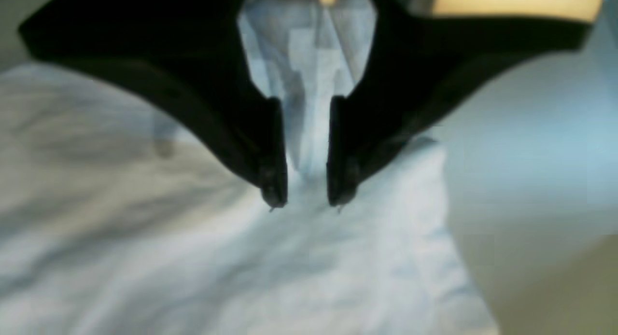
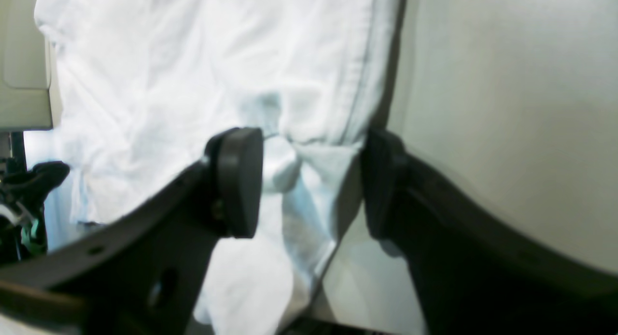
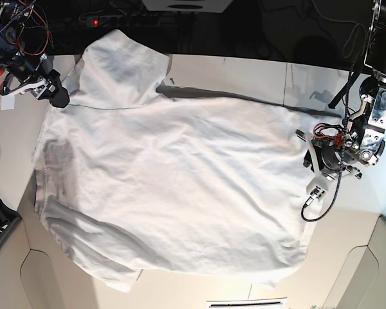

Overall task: Layout the t-shirt on the table in an organized manner, then fold the t-shirt properly
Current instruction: 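Move the right gripper to the shirt's shoulder corner and grasp it, then grasp the opposite shirt corner with the left gripper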

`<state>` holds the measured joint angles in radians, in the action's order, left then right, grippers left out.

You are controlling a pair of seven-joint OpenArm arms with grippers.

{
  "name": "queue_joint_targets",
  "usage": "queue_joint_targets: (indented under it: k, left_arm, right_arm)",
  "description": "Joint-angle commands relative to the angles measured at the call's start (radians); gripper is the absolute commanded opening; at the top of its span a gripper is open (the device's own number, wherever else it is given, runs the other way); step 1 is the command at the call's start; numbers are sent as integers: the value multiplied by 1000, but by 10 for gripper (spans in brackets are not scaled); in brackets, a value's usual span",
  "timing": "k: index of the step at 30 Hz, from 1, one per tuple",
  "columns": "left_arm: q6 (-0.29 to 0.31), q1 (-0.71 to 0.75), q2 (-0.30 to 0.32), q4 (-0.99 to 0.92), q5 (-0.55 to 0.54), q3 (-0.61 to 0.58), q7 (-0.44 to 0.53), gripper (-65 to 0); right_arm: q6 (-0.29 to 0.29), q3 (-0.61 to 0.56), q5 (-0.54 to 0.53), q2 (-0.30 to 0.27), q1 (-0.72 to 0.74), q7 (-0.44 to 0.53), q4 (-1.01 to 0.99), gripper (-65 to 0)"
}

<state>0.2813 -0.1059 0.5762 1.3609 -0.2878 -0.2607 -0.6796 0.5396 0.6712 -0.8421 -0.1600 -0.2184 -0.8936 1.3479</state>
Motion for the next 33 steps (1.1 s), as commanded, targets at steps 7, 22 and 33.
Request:
queue_joint_targets:
  k: [7, 22, 33]
  left_arm:
    - [-63, -19, 16, 13, 103, 9, 29, -454]
    - [-3, 30, 17, 13, -101, 433, -27, -454]
    - [167, 272, -50, 12, -494, 888, -84, -454]
  right_arm:
    - [7, -55, -3, -8, 2, -27, 10, -480]
    - [7, -115, 31, -8, 2, -27, 10, -650]
    - [7, -116, 30, -8, 2, -27, 10, -650]
